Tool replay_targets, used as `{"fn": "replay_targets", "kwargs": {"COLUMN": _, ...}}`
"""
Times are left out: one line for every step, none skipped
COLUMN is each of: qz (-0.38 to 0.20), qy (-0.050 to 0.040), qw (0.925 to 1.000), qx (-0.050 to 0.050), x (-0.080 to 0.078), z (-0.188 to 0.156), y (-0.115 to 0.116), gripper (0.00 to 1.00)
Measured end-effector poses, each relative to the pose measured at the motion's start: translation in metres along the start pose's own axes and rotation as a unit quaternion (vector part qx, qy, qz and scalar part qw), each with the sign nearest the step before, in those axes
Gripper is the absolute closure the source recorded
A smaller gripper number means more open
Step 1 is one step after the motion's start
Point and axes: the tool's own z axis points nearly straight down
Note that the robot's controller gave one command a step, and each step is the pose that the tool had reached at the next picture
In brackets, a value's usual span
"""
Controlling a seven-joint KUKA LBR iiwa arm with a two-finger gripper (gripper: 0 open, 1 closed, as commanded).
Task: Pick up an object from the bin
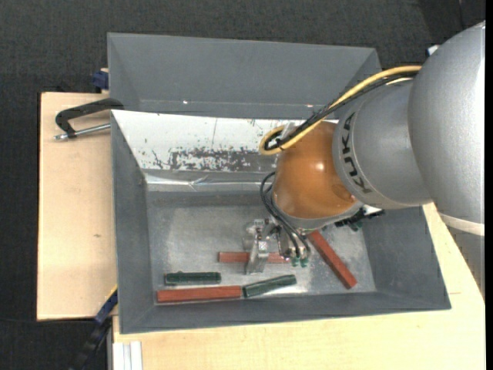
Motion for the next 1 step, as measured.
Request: {"fn": "replay_targets", "kwargs": {"qz": -0.003, "qy": -0.0039, "qw": 1.0, "qx": -0.001, "x": -0.0001, "z": -0.0489, "y": 0.0029, "gripper": 1.0}}
